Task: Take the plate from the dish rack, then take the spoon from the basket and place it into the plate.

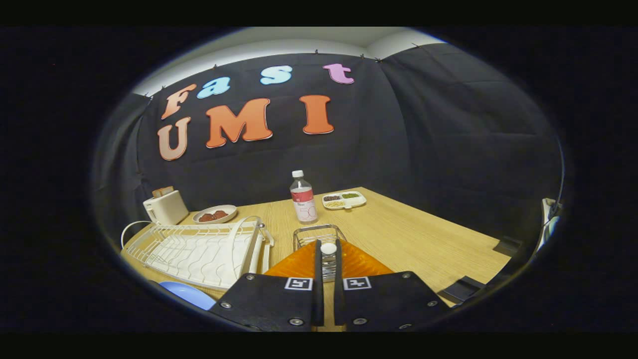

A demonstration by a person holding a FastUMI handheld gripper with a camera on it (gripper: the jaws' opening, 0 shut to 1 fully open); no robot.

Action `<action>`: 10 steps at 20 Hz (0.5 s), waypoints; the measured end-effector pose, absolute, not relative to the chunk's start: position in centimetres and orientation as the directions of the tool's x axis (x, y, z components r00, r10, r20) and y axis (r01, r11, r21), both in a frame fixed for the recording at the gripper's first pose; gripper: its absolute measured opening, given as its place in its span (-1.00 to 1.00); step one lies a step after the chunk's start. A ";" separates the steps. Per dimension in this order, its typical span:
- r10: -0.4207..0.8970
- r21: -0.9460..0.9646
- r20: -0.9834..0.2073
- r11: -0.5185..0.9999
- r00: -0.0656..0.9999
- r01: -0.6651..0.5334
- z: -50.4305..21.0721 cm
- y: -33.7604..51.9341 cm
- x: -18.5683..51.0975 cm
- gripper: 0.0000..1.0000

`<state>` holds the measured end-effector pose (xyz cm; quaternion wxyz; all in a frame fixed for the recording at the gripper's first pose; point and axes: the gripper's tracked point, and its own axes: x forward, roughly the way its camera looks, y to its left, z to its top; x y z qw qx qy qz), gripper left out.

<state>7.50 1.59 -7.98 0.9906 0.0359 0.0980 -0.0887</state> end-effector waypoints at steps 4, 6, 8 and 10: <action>-0.162 0.054 -0.160 0.984 0.974 0.172 -5.8 2.1 6.6 -0.84; -0.161 0.052 -0.139 0.984 0.977 0.170 -4.6 2.2 5.8 -0.84; -0.155 0.057 -0.120 0.985 0.981 0.163 -3.4 2.4 4.8 -0.84; -0.146 0.060 -0.093 0.987 0.985 0.152 -2.0 2.7 3.6 -0.84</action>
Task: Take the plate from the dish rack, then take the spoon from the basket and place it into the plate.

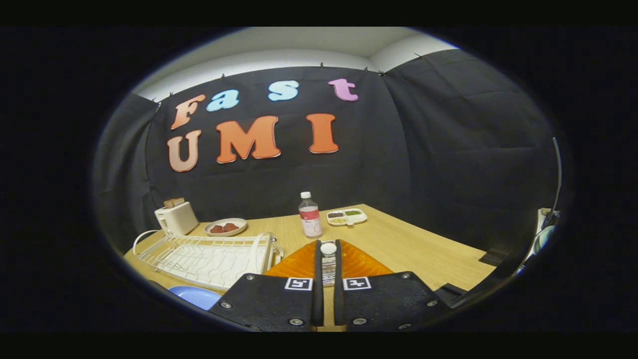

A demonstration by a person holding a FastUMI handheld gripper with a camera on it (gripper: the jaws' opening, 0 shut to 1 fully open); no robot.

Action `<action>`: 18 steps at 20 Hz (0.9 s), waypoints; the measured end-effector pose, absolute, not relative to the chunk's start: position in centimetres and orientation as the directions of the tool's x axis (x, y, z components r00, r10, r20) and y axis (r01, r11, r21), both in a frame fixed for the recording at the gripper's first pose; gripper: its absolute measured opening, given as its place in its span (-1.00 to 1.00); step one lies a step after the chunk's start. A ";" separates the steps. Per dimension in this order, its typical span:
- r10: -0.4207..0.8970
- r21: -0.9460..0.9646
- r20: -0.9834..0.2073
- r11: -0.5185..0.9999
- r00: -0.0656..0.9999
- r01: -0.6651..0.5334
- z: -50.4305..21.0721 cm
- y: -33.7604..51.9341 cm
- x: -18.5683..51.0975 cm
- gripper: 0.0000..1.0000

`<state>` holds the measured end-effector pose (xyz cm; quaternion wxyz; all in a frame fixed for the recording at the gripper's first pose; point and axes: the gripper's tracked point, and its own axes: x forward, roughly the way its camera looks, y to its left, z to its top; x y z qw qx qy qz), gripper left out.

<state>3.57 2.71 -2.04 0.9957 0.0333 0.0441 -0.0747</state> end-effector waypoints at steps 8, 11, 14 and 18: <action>-0.057 0.068 -0.029 0.996 0.998 0.059 1.4 6.7 -1.6 -0.84; -0.005 0.069 -0.029 0.998 1.000 0.007 1.5 9.2 -3.3 -0.84; 0.056 0.083 -0.029 0.995 0.998 -0.054 1.6 11.7 -4.9 -0.84; 0.137 0.093 -0.049 0.987 0.989 -0.132 0.8 14.9 -6.6 -0.84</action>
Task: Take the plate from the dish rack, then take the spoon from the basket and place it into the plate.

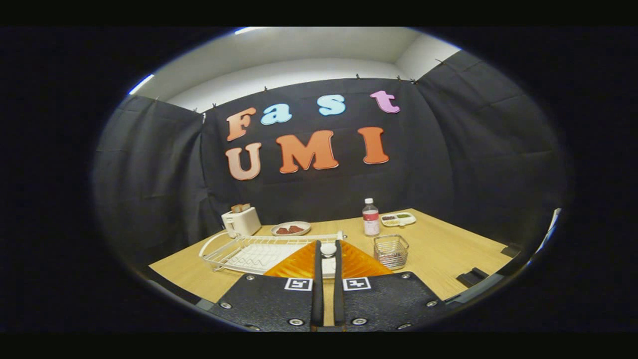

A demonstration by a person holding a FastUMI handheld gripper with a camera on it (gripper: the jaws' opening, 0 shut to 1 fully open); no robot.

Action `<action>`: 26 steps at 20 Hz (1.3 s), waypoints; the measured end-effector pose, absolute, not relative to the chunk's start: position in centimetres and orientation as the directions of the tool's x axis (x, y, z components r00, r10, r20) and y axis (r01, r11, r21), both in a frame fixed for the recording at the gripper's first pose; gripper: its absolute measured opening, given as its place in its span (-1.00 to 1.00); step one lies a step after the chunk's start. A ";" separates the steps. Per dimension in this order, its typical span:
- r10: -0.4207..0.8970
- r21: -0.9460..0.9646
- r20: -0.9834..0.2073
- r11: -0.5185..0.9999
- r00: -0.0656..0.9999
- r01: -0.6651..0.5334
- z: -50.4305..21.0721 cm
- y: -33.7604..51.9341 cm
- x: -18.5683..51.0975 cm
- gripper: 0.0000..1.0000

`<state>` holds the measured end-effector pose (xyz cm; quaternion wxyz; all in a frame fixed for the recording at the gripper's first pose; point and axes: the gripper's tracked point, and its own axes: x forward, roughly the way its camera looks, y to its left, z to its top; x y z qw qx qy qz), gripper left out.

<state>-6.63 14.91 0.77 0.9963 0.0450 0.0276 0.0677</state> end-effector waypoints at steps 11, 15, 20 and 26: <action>0.330 0.130 -0.109 0.940 0.938 -0.316 -2.9 22.0 -9.6 -0.84; 0.380 0.130 -0.154 0.923 0.912 -0.363 -5.3 24.1 -9.5 -0.84; 0.429 0.145 -0.206 0.902 0.879 -0.406 -8.0 26.0 -8.9 -0.84; 0.426 0.118 -0.236 0.905 0.873 -0.409 -9.5 26.0 -8.0 -0.79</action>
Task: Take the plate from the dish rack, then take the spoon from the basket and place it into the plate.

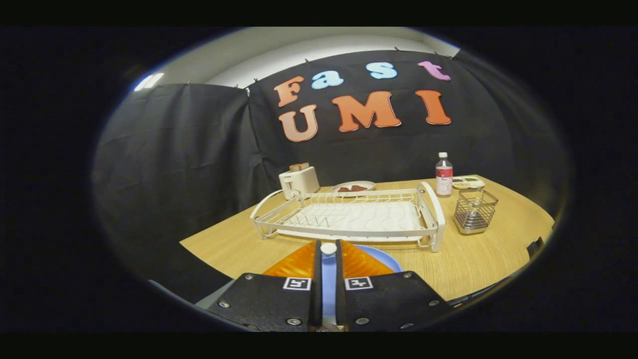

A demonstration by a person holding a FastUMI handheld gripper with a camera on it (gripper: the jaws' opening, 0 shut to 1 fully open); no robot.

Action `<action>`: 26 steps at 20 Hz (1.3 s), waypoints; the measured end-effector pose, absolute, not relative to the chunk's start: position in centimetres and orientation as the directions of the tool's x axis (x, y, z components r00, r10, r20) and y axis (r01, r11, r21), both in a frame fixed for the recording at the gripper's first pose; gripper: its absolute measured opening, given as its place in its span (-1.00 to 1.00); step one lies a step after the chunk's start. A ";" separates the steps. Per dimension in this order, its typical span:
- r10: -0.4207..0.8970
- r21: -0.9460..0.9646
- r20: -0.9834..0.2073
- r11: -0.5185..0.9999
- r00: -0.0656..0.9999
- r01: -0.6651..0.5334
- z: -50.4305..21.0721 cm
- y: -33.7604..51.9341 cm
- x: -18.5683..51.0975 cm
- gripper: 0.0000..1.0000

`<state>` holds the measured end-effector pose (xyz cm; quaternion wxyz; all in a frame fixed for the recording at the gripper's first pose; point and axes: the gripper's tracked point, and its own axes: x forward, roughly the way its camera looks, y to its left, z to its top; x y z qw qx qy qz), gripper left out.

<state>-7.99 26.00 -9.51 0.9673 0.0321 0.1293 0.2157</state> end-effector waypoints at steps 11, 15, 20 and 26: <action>0.301 0.104 -0.263 0.953 0.917 -0.283 -9.2 21.6 -4.9 0.52; 0.233 0.104 -0.249 0.971 0.940 -0.214 -7.8 18.5 -3.7 0.93; 0.115 0.075 -0.207 0.992 0.971 -0.102 -5.4 13.7 -2.1 0.95; -0.031 -0.011 -0.155 0.999 0.987 0.030 -3.5 8.0 -1.7 0.94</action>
